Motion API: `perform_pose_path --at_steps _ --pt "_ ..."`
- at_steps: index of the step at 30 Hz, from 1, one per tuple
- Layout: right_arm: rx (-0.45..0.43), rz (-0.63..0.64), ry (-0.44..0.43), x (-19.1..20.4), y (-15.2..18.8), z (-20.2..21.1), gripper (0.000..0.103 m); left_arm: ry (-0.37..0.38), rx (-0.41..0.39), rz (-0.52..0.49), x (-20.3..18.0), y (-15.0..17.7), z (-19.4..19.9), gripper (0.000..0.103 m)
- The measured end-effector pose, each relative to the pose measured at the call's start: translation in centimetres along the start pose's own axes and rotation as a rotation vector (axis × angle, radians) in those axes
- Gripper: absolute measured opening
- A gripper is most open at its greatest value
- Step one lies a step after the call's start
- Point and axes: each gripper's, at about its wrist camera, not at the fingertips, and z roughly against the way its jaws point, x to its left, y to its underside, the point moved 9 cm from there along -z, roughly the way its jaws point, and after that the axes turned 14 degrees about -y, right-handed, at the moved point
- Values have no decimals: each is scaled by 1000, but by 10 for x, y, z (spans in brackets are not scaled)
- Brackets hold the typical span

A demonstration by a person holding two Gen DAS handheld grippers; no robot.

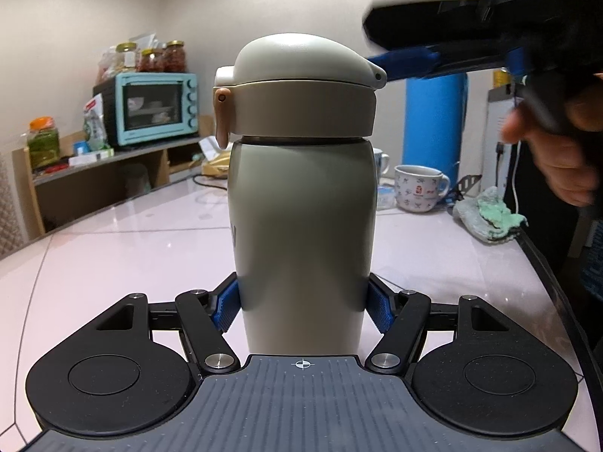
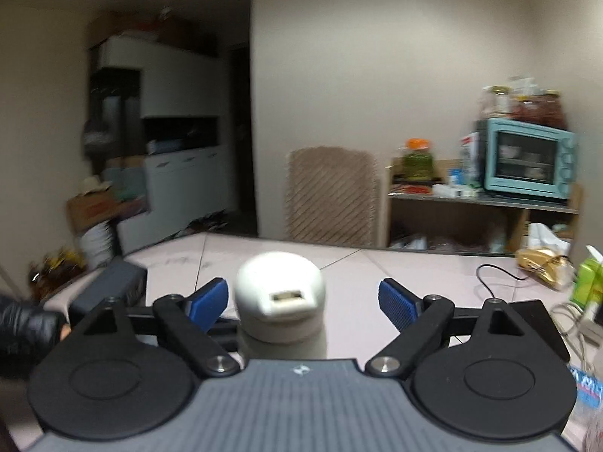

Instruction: Unscrew bottle cap and pour

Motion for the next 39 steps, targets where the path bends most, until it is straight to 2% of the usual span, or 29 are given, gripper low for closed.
perform_pose_path --at_steps 5,13,16,18,21,24,27,29,35,39 --pt "-24 -25 111 15 2 -13 92 -44 10 15 0 -1 0 72" --pt "-5 -55 175 7 7 -35 91 -71 12 27 2 -3 0 72" --pt "6 -56 182 3 9 -39 86 -71 11 28 3 -4 0 72" --pt "14 -54 175 4 9 -41 76 -72 10 27 2 -3 1 72" --pt "25 -42 154 6 10 -44 65 -72 10 29 2 -3 1 72" --pt "35 -37 128 6 10 -45 65 -71 8 30 2 -3 1 72" --pt "57 -30 46 1 9 -43 64 -62 3 26 1 -2 1 72" --pt "73 -4 -40 -4 9 -41 64 -53 0 18 1 -1 1 72" --pt "118 78 -384 -30 7 -43 65 -23 -13 6 1 -1 -1 72" --pt "161 130 -584 -43 3 -50 65 -6 -18 5 1 0 -1 72"
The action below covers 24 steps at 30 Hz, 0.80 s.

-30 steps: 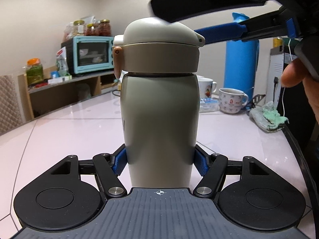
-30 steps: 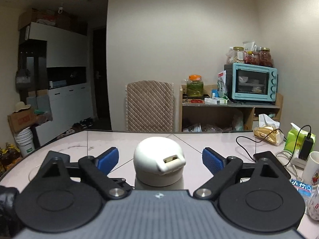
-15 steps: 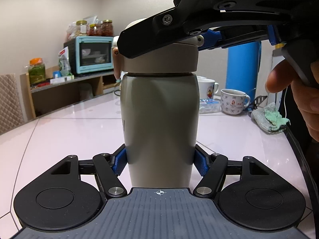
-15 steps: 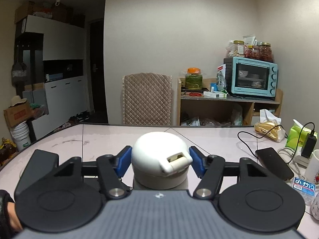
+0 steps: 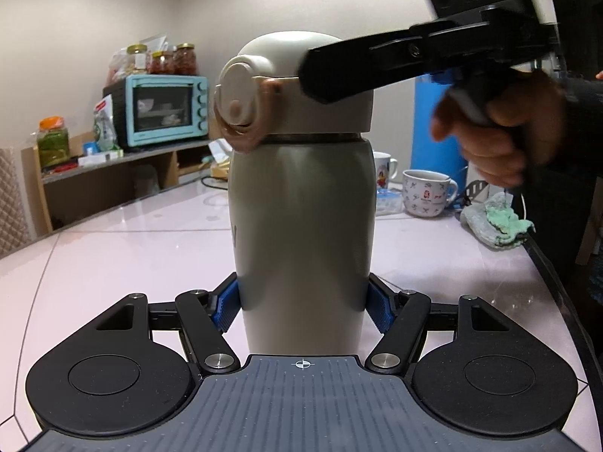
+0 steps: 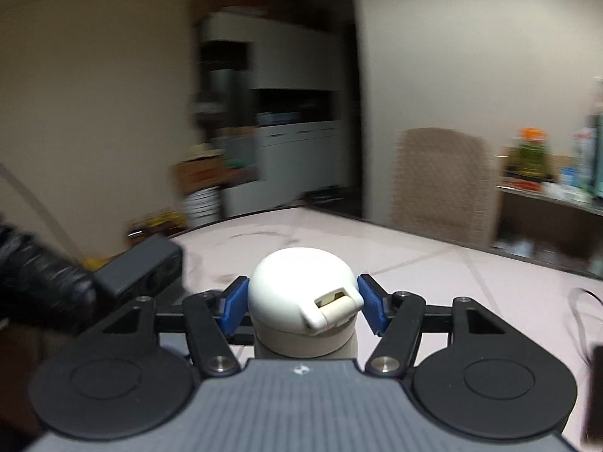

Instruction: Unscrew bottle cap and pour

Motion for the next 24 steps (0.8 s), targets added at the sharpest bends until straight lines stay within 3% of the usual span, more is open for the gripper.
perform_pose_path --at_steps 6,8,9,14,16,18,24 --pt "42 10 -138 -5 -3 -1 65 3 0 -3 -2 1 0 72" --pt "45 19 -131 -2 -4 1 65 8 1 0 7 0 2 72" --pt "39 21 -107 0 -4 2 71 9 2 3 9 0 2 72" --pt "-55 -9 79 12 -5 15 91 -2 6 10 9 0 2 72" --pt "-95 -35 185 18 -6 18 94 -12 9 5 7 0 3 72" --pt "-127 -76 357 30 -8 16 94 -26 16 10 6 0 2 72" --pt "-181 -136 609 57 -14 -1 96 -72 32 14 3 -2 1 72"
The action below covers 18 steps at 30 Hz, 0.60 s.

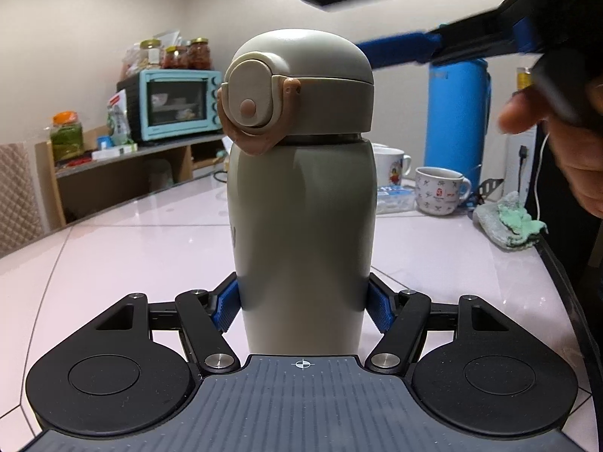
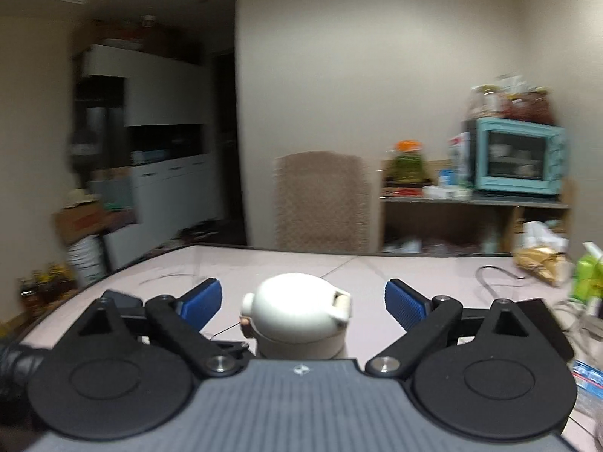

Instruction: Unscrew bottle cap and pour

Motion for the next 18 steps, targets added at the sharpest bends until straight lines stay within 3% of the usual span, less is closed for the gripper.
perform_pose_path --at_steps 4,12,18 --pt "-12 -22 105 8 3 -5 96 -16 7 3 -1 0 0 72" --pt "25 -4 173 5 11 -19 95 -24 8 3 -4 1 1 72" --pt "51 -4 161 8 13 -24 76 -22 12 0 -4 0 1 72"
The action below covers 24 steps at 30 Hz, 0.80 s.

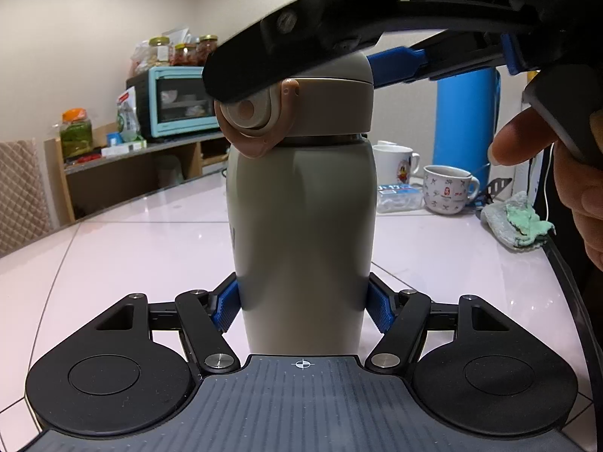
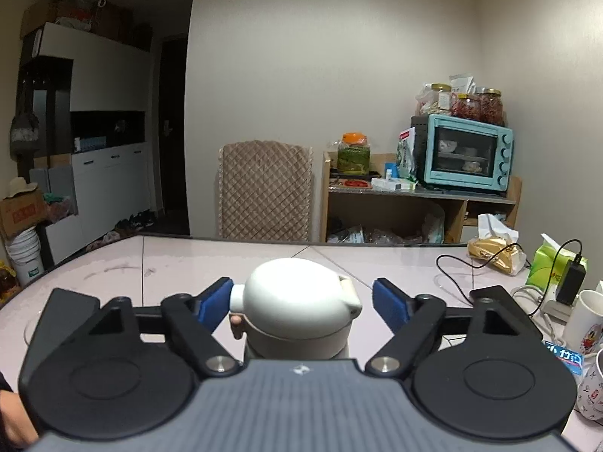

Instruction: Unscrew bottle cap and pour

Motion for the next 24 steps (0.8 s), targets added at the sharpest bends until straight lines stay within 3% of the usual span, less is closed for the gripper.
perform_pose_path --at_steps 7,10,14,17,22,24 --pt "27 48 -172 -7 0 -1 72 11 -8 -1 1 0 1 72" --pt "44 79 -361 -22 -1 -2 72 27 -15 -7 2 0 1 72" --pt "105 99 -699 -43 -1 -9 72 37 -28 -20 1 1 2 72" --pt "141 108 -843 -54 -3 -17 71 41 -31 -19 1 0 1 72" --pt "162 173 -919 -50 -6 -18 71 37 -27 -6 2 1 3 72" --pt "144 187 -863 -47 -6 -15 89 35 -25 -6 3 1 2 72"
